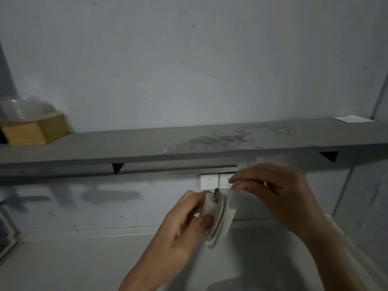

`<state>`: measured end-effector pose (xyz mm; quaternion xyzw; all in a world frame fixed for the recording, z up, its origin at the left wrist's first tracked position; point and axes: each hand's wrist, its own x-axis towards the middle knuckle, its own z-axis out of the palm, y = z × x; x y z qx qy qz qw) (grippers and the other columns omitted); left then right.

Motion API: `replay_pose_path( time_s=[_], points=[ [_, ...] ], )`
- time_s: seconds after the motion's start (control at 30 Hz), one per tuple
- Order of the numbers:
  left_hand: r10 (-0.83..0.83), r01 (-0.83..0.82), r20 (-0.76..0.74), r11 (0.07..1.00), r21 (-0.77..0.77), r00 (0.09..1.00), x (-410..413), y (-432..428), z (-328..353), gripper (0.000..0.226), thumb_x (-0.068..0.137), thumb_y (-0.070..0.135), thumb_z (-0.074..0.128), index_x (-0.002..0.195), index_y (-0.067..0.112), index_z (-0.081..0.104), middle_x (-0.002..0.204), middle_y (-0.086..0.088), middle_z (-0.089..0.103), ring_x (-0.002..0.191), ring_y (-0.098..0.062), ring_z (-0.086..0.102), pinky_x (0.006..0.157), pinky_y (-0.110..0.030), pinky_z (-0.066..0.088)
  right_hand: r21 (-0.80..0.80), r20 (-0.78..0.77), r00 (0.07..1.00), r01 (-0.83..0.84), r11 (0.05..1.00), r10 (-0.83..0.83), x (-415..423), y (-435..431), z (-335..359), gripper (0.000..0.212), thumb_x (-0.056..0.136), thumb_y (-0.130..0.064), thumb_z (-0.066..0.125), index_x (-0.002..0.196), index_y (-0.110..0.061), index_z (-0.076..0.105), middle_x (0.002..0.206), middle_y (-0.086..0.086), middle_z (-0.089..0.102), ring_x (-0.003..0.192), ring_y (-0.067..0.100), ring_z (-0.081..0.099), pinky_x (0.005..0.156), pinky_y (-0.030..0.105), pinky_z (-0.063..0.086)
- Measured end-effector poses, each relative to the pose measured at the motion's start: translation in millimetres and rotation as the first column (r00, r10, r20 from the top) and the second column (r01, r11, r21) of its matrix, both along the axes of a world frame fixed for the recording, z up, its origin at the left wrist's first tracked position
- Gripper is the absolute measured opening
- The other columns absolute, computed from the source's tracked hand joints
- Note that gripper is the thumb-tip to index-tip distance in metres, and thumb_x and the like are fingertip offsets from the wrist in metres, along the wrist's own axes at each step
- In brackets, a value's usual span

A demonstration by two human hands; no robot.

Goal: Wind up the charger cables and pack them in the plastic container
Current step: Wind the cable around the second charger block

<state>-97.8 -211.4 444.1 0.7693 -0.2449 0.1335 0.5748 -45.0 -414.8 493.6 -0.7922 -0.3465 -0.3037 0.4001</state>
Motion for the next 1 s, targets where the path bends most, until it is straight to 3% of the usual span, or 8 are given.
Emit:
replay_pose_path(
  time_s=[0.1,0.2,0.37,0.47,0.53,0.63,0.83,1.0],
  points=[
    [-0.076,0.076,-0.016,0.997,0.002,0.997,-1.5,6.7,7.6,0.027,0.093,0.015,0.052,0.118,0.018,0.062,0.094,0.003,0.056,0.087,-0.014,0.058,0.078,-0.021,0.043,0.211,-0.282,0.899,-0.283,0.936,0.335,11.2,13.0,-16.4,0.011,0.081,-0.018,0.068,0.083,-0.025,0.077,0.078,-0.020,0.074,0.067,-0.001,0.065,0.059,0.010,0.046],
    [-0.134,0.128,-0.072,0.989,-0.075,0.988,-0.3,10.0,4.0,0.033,0.095,0.015,0.049,0.127,0.011,0.057,0.114,-0.012,0.064,0.106,-0.027,0.063,0.089,-0.029,0.048,0.400,-0.416,0.758,-0.345,0.849,0.503,14.6,30.4,-39.9,0.021,0.086,-0.017,0.058,0.088,-0.024,0.078,0.071,-0.005,0.072,0.049,0.002,0.056,0.041,0.018,0.041],
    [-0.174,0.084,-0.201,0.916,-0.392,0.964,6.2,7.4,-9.4,0.033,0.094,0.017,0.048,0.125,0.013,0.060,0.118,-0.015,0.067,0.105,-0.027,0.066,0.089,-0.036,0.054,0.439,-0.438,0.794,-0.222,0.871,0.423,13.5,52.6,-64.9,0.024,0.094,-0.020,0.053,0.105,-0.019,0.074,0.057,-0.011,0.060,0.045,0.005,0.045,0.042,0.021,0.037],
    [-0.188,0.030,-0.273,0.869,-0.494,0.944,9.9,10.1,-14.5,0.033,0.092,0.017,0.049,0.122,0.013,0.062,0.116,-0.015,0.066,0.104,-0.028,0.065,0.091,-0.042,0.055,0.444,-0.456,0.805,-0.164,0.881,0.380,10.1,62.3,-73.6,0.029,0.097,-0.009,0.050,0.110,-0.022,0.072,0.072,-0.017,0.070,0.056,-0.001,0.055,0.053,0.013,0.040],
    [-0.200,0.019,-0.314,0.868,-0.496,0.928,11.2,11.6,-16.0,0.032,0.094,0.018,0.050,0.124,0.010,0.059,0.118,-0.019,0.064,0.107,-0.032,0.063,0.094,-0.047,0.053,0.497,-0.451,0.807,-0.128,0.858,0.382,4.9,67.5,-78.3,0.030,0.097,-0.008,0.050,0.108,-0.025,0.073,0.088,-0.006,0.076,0.068,0.000,0.061,0.060,0.012,0.044],
    [-0.151,-0.029,-0.369,0.898,-0.440,0.917,13.5,9.3,-18.2,0.029,0.098,0.016,0.049,0.124,0.009,0.060,0.120,-0.021,0.066,0.112,-0.035,0.064,0.100,-0.048,0.050,0.575,-0.435,0.826,-0.051,0.817,0.358,0.0,76.1,-83.6,0.030,0.097,-0.003,0.048,0.102,-0.018,0.073,0.082,-0.004,0.076,0.070,0.004,0.066,0.059,0.015,0.049],
    [0.177,-0.286,-0.381,0.925,-0.250,0.907,14.2,-18.2,-28.7,0.028,0.102,0.020,0.041,0.118,0.022,0.065,0.109,-0.005,0.073,0.103,-0.018,0.069,0.093,-0.029,0.055,0.601,-0.480,0.843,0.114,0.791,0.243,4.4,78.7,-93.9,0.033,0.095,0.003,0.046,0.089,-0.018,0.071,0.077,0.001,0.073,0.064,0.008,0.064,0.059,0.017,0.050],
    [0.211,-0.300,-0.335,0.923,-0.240,0.918,8.4,-29.0,-29.3,0.028,0.103,0.021,0.038,0.109,0.027,0.065,0.097,0.003,0.072,0.088,-0.002,0.067,0.078,-0.012,0.050,0.640,-0.525,0.792,0.125,0.758,0.312,2.8,81.0,-92.1,0.032,0.100,-0.006,0.042,0.085,-0.016,0.068,0.066,0.004,0.064,0.056,0.010,0.054,0.050,0.023,0.044]
  ],
)
